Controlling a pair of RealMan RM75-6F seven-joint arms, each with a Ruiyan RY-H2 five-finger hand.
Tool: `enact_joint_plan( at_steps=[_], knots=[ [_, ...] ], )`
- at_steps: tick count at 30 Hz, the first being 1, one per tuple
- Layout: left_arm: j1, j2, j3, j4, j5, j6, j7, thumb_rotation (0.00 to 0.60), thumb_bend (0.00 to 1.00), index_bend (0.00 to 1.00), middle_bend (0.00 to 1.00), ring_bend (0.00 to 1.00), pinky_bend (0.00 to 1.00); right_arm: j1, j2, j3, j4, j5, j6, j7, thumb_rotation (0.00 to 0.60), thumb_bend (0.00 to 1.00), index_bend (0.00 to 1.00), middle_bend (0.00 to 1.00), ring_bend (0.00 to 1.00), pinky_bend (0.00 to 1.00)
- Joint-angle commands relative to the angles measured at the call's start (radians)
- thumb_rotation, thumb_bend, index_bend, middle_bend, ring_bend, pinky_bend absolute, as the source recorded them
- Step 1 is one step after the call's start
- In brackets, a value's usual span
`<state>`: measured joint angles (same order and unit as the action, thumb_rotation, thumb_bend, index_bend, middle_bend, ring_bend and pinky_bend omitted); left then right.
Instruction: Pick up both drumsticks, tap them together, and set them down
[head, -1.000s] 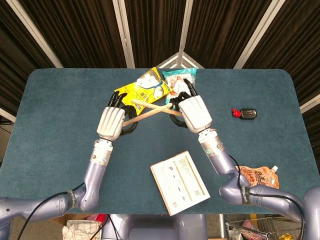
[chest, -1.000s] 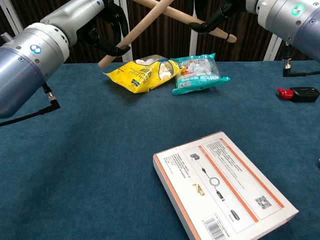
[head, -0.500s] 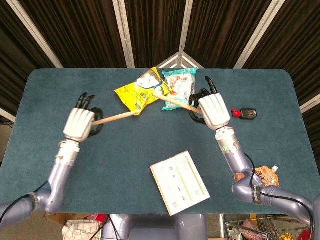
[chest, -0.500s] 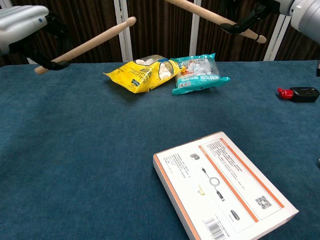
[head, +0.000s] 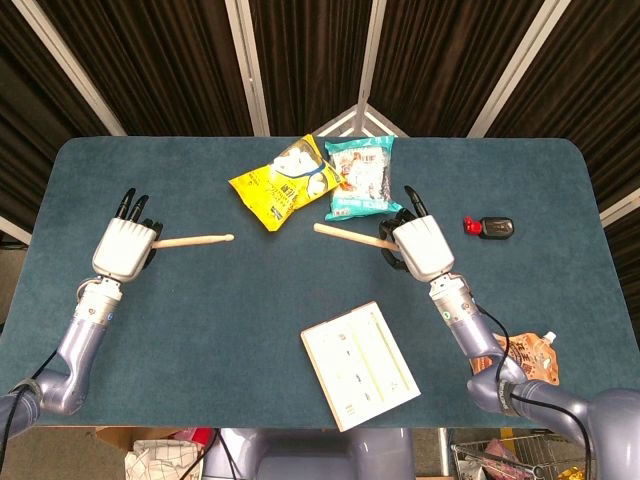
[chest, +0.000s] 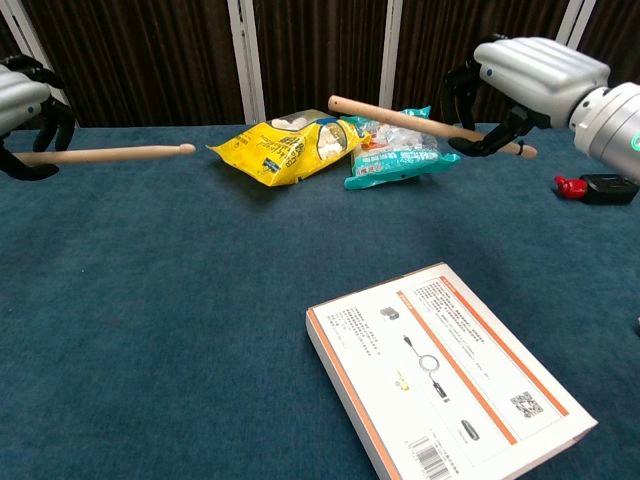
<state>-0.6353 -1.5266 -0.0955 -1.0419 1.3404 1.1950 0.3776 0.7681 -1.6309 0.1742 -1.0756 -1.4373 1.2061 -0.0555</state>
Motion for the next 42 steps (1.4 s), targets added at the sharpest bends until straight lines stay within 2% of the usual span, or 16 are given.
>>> enact_joint_plan(
  at_steps=[1,9,17,22,26,30,35,39,42],
  knots=[
    [-0.011,-0.058,0.032,0.107,0.031,-0.056,-0.055,0.600,0.54,0.70,0.62,0.12,0.00,-0.001,-0.058,-0.023,0.082,-0.013,-0.014,-0.005,0.600,0.55,0.75,0.64,0.39,0.04],
    [-0.019,-0.176,0.055,0.336,0.065,-0.120,-0.236,0.600,0.55,0.70,0.63,0.12,0.00,0.003,-0.158,-0.035,0.254,-0.009,-0.051,0.006,0.600,0.55,0.75,0.64,0.39,0.04],
    [-0.025,-0.275,0.077,0.532,0.093,-0.174,-0.348,0.600,0.55,0.69,0.61,0.12,0.00,-0.004,-0.237,-0.044,0.379,-0.011,-0.066,0.063,0.600,0.55,0.75,0.64,0.39,0.04],
    [-0.032,-0.315,0.081,0.604,0.102,-0.206,-0.386,0.600,0.55,0.63,0.55,0.09,0.00,-0.002,-0.261,-0.046,0.423,-0.019,-0.071,0.087,0.600,0.55,0.75,0.64,0.39,0.04],
    [-0.035,-0.330,0.076,0.636,0.095,-0.245,-0.366,0.600,0.55,0.51,0.42,0.02,0.00,0.002,-0.271,-0.046,0.441,-0.020,-0.082,0.091,0.600,0.55,0.75,0.64,0.39,0.04],
    [-0.032,-0.329,0.058,0.633,0.074,-0.265,-0.318,0.600,0.54,0.43,0.34,0.00,0.00,0.006,-0.279,-0.042,0.450,-0.020,-0.086,0.091,0.600,0.55,0.75,0.64,0.39,0.03],
    [-0.015,-0.284,0.016,0.549,0.037,-0.244,-0.309,0.600,0.54,0.37,0.31,0.00,0.00,0.013,-0.290,-0.035,0.463,-0.017,-0.098,0.095,0.600,0.55,0.75,0.64,0.39,0.04],
    [0.010,-0.211,0.000,0.437,0.018,-0.226,-0.305,0.600,0.54,0.32,0.27,0.00,0.00,0.012,-0.298,-0.037,0.479,-0.015,-0.108,0.098,0.600,0.55,0.75,0.64,0.39,0.04],
    [0.033,-0.122,-0.015,0.298,-0.001,-0.206,-0.279,0.600,0.54,0.30,0.24,0.00,0.00,0.007,-0.308,-0.041,0.498,-0.014,-0.118,0.106,0.600,0.55,0.75,0.64,0.39,0.04]
  ],
)
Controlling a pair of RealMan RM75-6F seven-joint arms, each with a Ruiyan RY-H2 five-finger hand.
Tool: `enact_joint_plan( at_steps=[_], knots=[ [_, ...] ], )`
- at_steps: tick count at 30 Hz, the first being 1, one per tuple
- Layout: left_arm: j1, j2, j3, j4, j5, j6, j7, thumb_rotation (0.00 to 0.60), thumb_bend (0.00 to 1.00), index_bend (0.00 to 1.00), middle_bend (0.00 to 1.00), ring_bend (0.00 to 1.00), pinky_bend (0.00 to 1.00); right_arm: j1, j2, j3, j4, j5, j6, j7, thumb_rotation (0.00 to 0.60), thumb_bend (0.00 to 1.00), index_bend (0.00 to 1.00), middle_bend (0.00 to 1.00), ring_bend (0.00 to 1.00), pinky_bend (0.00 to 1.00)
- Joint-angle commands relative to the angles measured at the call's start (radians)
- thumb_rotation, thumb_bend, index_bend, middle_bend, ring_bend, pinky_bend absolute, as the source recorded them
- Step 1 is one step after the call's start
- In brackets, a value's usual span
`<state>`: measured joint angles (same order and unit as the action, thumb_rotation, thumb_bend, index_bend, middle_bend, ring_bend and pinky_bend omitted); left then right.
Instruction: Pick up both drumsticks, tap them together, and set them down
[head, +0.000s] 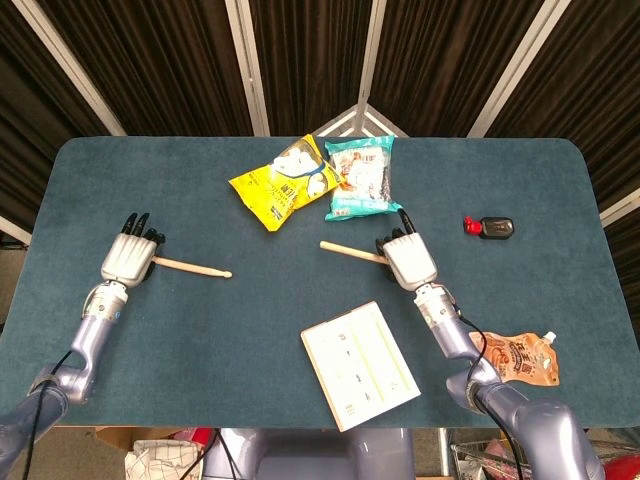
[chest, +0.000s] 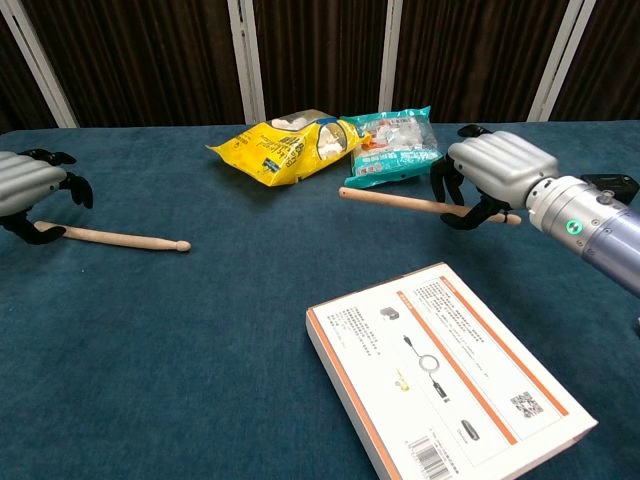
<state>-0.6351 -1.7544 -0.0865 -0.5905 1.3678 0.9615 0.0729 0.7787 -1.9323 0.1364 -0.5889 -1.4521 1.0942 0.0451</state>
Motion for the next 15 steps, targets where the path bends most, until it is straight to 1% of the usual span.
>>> enact_joint_plan(
  at_steps=[1,2,4,6,9,13,15],
  knots=[
    [0.042,0.141,-0.032,-0.211,-0.042,0.028,0.033,0.600,0.54,0.29,0.23,0.00,0.00,-0.005,-0.010,-0.006,0.020,-0.001,-0.011,0.008,0.600,0.55,0.75,0.64,0.39,0.04],
    [0.047,0.165,-0.037,-0.250,-0.052,0.026,0.039,0.600,0.53,0.28,0.21,0.00,0.00,-0.006,-0.012,-0.008,0.026,-0.001,-0.013,0.010,0.600,0.55,0.75,0.64,0.39,0.04],
    [0.062,0.238,-0.045,-0.365,-0.078,0.016,0.067,0.600,0.52,0.25,0.18,0.00,0.00,-0.008,-0.020,-0.012,0.042,-0.003,-0.019,0.015,0.600,0.55,0.75,0.64,0.39,0.04],
    [0.072,0.295,-0.053,-0.449,-0.100,0.014,0.096,0.600,0.49,0.23,0.15,0.00,0.00,-0.009,-0.026,-0.013,0.056,-0.003,-0.024,0.018,0.600,0.55,0.75,0.64,0.39,0.04],
    [0.089,0.372,-0.071,-0.571,-0.133,0.025,0.115,0.600,0.48,0.19,0.11,0.00,0.00,-0.007,-0.035,-0.009,0.077,0.002,-0.036,0.025,0.600,0.55,0.75,0.64,0.39,0.04],
    [0.110,0.466,-0.099,-0.710,-0.159,0.048,0.084,0.600,0.47,0.18,0.09,0.00,0.00,-0.008,-0.046,-0.018,0.108,-0.004,-0.049,0.033,0.600,0.55,0.75,0.64,0.39,0.04],
    [0.119,0.503,-0.108,-0.757,-0.159,0.058,0.058,0.600,0.47,0.17,0.09,0.00,0.00,-0.009,-0.049,-0.027,0.119,-0.012,-0.052,0.046,0.600,0.55,0.75,0.64,0.39,0.04]
  ],
)
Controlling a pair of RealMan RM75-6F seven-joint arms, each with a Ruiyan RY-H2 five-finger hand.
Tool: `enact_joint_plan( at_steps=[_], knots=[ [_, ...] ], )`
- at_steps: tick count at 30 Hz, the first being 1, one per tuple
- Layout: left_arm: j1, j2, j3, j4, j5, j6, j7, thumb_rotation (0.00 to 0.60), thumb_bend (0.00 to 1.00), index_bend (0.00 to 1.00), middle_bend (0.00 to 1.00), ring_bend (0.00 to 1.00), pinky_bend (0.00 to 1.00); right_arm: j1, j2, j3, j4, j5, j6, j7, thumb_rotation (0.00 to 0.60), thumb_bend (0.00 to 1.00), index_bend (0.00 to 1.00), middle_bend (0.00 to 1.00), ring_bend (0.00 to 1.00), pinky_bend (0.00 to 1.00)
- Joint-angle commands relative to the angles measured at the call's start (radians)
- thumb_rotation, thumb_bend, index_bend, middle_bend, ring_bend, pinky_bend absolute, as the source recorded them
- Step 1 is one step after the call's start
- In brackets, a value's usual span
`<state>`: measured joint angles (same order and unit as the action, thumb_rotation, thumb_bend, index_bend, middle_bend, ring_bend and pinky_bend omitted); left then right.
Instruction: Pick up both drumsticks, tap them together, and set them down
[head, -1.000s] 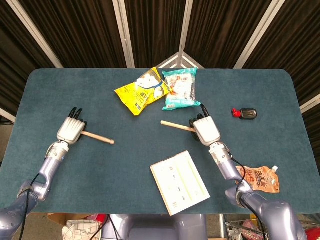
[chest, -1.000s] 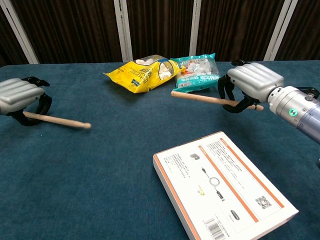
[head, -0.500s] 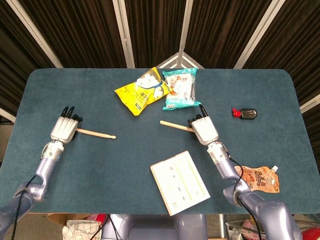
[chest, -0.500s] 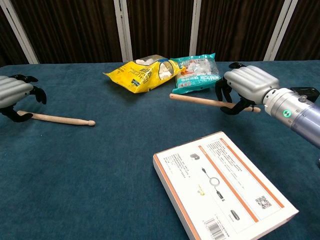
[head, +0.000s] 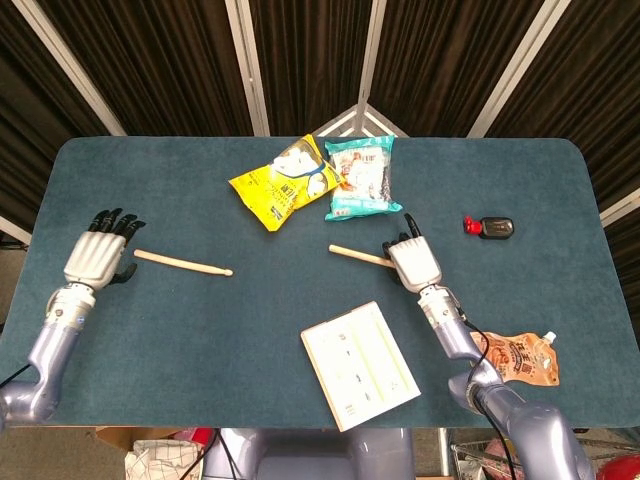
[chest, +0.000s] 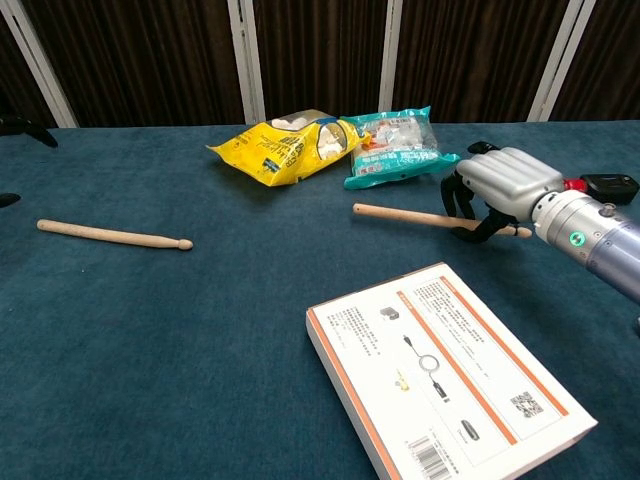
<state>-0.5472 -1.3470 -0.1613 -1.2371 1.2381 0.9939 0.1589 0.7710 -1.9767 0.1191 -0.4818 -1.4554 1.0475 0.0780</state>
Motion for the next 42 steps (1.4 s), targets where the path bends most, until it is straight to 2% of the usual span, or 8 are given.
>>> enact_joint_plan(
  at_steps=[1,11,17,25,29,33,37,42],
  knots=[
    [0.034,0.108,-0.036,-0.125,-0.030,0.031,-0.038,0.600,0.47,0.17,0.09,0.00,0.00,-0.002,-0.005,-0.013,0.016,-0.012,-0.006,0.021,0.600,0.55,0.75,0.64,0.39,0.04],
    [0.058,0.189,-0.050,-0.197,-0.038,0.062,-0.085,0.600,0.47,0.17,0.08,0.00,0.00,-0.001,-0.012,-0.030,0.073,-0.031,-0.016,0.064,0.600,0.55,0.75,0.64,0.39,0.04],
    [0.068,0.203,-0.051,-0.200,-0.042,0.070,-0.109,0.600,0.47,0.17,0.08,0.00,0.00,-0.002,0.007,-0.036,0.076,-0.038,-0.019,0.072,0.600,0.55,0.75,0.64,0.39,0.03],
    [0.077,0.199,-0.042,-0.179,-0.041,0.069,-0.146,0.600,0.47,0.17,0.08,0.00,0.00,-0.009,0.048,-0.077,0.085,-0.082,0.002,0.112,0.600,0.55,0.74,0.64,0.39,0.04],
    [0.078,0.196,-0.038,-0.177,-0.038,0.072,-0.149,0.600,0.47,0.17,0.08,0.00,0.00,-0.010,0.054,-0.076,0.089,-0.080,-0.010,0.121,0.600,0.54,0.58,0.55,0.34,0.04],
    [0.079,0.197,-0.037,-0.181,-0.036,0.078,-0.145,0.600,0.47,0.17,0.08,0.00,0.00,-0.012,0.061,-0.070,0.077,-0.068,-0.033,0.105,0.600,0.44,0.40,0.44,0.28,0.02],
    [0.079,0.197,-0.037,-0.187,-0.040,0.081,-0.138,0.600,0.47,0.17,0.08,0.00,0.00,-0.014,0.070,-0.056,0.048,-0.048,-0.060,0.072,0.600,0.43,0.33,0.43,0.27,0.01],
    [0.079,0.197,-0.036,-0.191,-0.045,0.082,-0.133,0.600,0.47,0.17,0.08,0.00,0.00,-0.019,0.086,-0.043,0.012,-0.029,-0.079,0.033,0.600,0.43,0.32,0.41,0.27,0.01]
  ],
)
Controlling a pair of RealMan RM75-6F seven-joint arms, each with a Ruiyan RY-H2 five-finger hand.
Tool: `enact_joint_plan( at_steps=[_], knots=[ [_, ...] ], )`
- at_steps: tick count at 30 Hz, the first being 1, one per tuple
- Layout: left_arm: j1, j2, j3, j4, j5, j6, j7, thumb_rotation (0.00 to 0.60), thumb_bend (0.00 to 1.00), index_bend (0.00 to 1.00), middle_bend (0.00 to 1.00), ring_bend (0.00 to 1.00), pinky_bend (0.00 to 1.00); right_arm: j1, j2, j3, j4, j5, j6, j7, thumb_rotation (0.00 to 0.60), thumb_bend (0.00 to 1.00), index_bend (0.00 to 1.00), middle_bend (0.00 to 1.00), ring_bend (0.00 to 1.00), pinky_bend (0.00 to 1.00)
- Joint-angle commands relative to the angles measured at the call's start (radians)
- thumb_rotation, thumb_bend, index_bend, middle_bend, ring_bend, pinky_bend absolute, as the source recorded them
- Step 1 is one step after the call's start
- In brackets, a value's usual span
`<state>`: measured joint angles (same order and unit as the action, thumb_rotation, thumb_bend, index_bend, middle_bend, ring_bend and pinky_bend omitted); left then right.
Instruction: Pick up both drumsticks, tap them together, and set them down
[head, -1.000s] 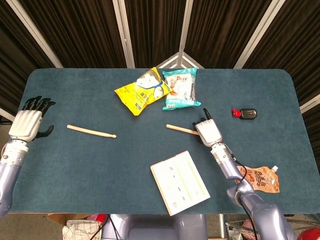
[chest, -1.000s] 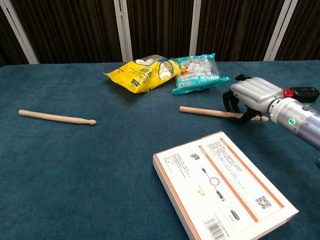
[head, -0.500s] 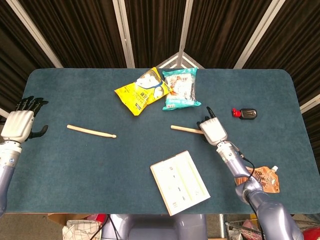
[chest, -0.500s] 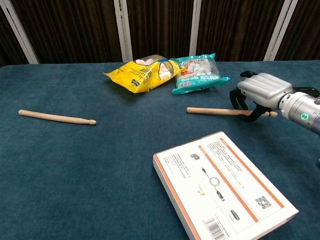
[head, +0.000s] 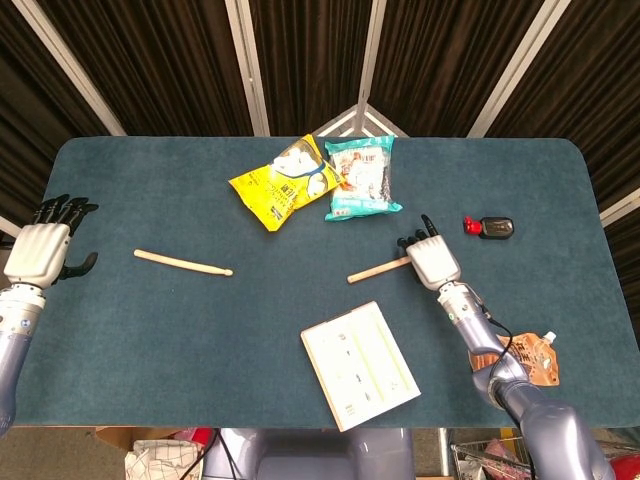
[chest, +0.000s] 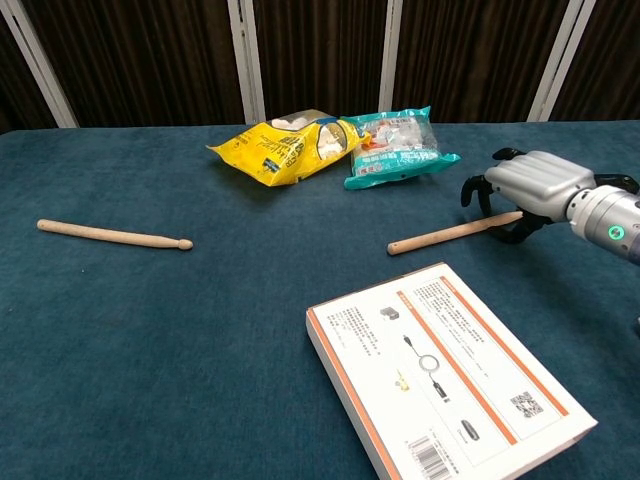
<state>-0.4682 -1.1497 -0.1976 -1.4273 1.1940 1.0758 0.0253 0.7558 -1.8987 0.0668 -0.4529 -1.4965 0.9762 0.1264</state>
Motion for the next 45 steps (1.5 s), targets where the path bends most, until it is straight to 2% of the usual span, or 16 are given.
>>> enact_joint_plan(
  at_steps=[1,5,8,13,16,20,26,34,37,42,45],
  knots=[
    [0.001,0.001,0.000,-0.001,-0.002,0.001,0.002,0.600,0.47,0.17,0.08,0.00,0.00,-0.006,0.012,0.015,-0.026,0.019,-0.011,-0.022,0.600,0.43,0.32,0.40,0.26,0.01],
    [0.003,0.007,-0.001,-0.009,-0.003,0.007,0.000,0.600,0.45,0.16,0.06,0.00,0.00,-0.013,0.033,0.041,-0.058,0.049,-0.016,-0.048,0.600,0.42,0.23,0.31,0.22,0.01],
    [0.015,0.025,0.001,-0.034,0.009,0.028,-0.006,0.600,0.36,0.13,0.02,0.00,0.00,-0.027,0.065,0.090,-0.116,0.105,-0.020,-0.058,0.600,0.36,0.11,0.20,0.15,0.00],
    [0.076,0.072,0.023,-0.110,0.068,0.142,0.015,0.600,0.34,0.12,0.01,0.00,0.00,-0.090,0.182,0.156,-0.330,0.190,0.027,-0.115,0.600,0.30,0.04,0.12,0.09,0.00],
    [0.120,0.082,0.049,-0.131,0.093,0.212,0.065,0.600,0.34,0.12,0.00,0.00,0.00,-0.148,0.255,0.170,-0.465,0.213,0.099,-0.145,0.600,0.27,0.02,0.09,0.08,0.00],
    [0.176,0.089,0.086,-0.158,0.091,0.275,0.148,0.600,0.34,0.11,0.00,0.00,0.00,-0.219,0.325,0.172,-0.578,0.228,0.184,-0.166,0.600,0.27,0.01,0.08,0.08,0.00],
    [0.261,0.073,0.140,-0.175,0.123,0.382,0.224,0.600,0.34,0.10,0.00,0.00,0.00,-0.329,0.429,0.137,-0.694,0.182,0.322,-0.122,0.600,0.27,0.01,0.08,0.08,0.00],
    [0.347,0.037,0.217,-0.086,0.245,0.479,0.171,0.600,0.34,0.09,0.00,0.00,0.00,-0.450,0.570,0.062,-0.769,0.095,0.447,-0.053,0.600,0.27,0.01,0.08,0.08,0.00],
    [0.369,0.037,0.226,-0.073,0.258,0.495,0.135,0.600,0.34,0.09,0.00,0.00,0.00,-0.499,0.632,0.020,-0.832,0.056,0.487,-0.053,0.600,0.27,0.01,0.08,0.08,0.00],
    [0.397,0.055,0.217,-0.080,0.270,0.538,0.071,0.600,0.34,0.09,0.00,0.00,0.00,-0.557,0.714,-0.048,-0.963,-0.008,0.532,-0.126,0.600,0.27,0.01,0.08,0.08,0.00],
    [0.417,0.061,0.218,-0.082,0.287,0.570,0.054,0.600,0.34,0.09,0.00,0.00,0.00,-0.583,0.734,-0.068,-1.039,-0.041,0.569,-0.183,0.600,0.27,0.01,0.08,0.08,0.00]
  ],
)
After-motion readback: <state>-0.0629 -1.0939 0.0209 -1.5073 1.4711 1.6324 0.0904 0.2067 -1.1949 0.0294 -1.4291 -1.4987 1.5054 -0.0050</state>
